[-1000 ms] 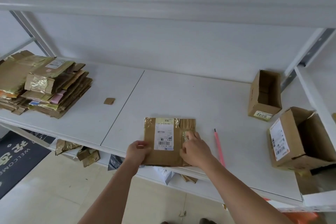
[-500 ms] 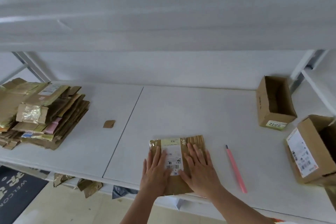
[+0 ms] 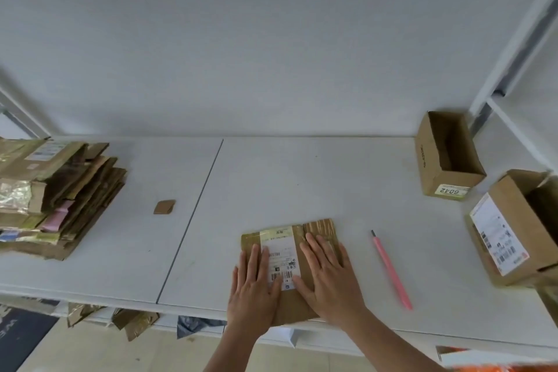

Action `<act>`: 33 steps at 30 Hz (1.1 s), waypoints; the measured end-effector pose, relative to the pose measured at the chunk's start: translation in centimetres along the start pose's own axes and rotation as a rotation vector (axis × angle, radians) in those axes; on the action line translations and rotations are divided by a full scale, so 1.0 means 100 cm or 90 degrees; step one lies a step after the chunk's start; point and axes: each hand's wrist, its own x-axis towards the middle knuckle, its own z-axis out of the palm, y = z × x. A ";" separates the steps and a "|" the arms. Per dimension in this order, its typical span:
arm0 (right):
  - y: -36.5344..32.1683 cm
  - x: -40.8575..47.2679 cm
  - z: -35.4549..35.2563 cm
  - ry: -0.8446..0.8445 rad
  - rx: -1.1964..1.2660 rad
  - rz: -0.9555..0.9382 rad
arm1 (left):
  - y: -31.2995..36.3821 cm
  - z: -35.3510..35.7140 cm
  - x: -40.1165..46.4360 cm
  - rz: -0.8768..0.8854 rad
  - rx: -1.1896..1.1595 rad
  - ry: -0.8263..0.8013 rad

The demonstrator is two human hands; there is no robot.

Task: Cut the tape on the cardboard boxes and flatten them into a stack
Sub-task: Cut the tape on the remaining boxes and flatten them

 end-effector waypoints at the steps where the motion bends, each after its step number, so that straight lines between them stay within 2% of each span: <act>1: -0.001 0.001 -0.002 -0.010 0.008 0.003 | 0.001 -0.001 0.000 -0.002 0.002 -0.004; 5: 0.002 0.008 -0.013 -0.035 0.046 -0.024 | 0.007 -0.014 0.005 -0.018 0.035 -0.062; 9: 0.006 0.013 -0.044 -0.126 0.257 0.008 | 0.021 -0.031 0.007 -0.038 0.085 -0.078; 12: 0.012 -0.002 -0.056 -0.082 0.358 0.029 | 0.040 -0.043 0.004 -0.018 0.085 -0.047; 15: 0.020 -0.022 -0.067 0.032 0.383 0.024 | 0.061 -0.056 0.005 0.031 0.069 -0.003; 21: 0.056 -0.042 -0.103 0.181 0.297 0.151 | 0.098 -0.069 0.005 0.128 0.011 0.012; 26: 0.091 -0.063 -0.142 0.382 0.020 0.337 | 0.116 -0.075 0.001 0.194 -0.031 0.008; 31: 0.134 -0.079 -0.165 0.395 -0.098 0.536 | 0.128 -0.078 -0.001 0.217 -0.050 -0.016; 33: 0.145 -0.079 -0.170 0.349 -0.102 0.600 | 0.130 -0.078 -0.001 0.226 -0.059 -0.018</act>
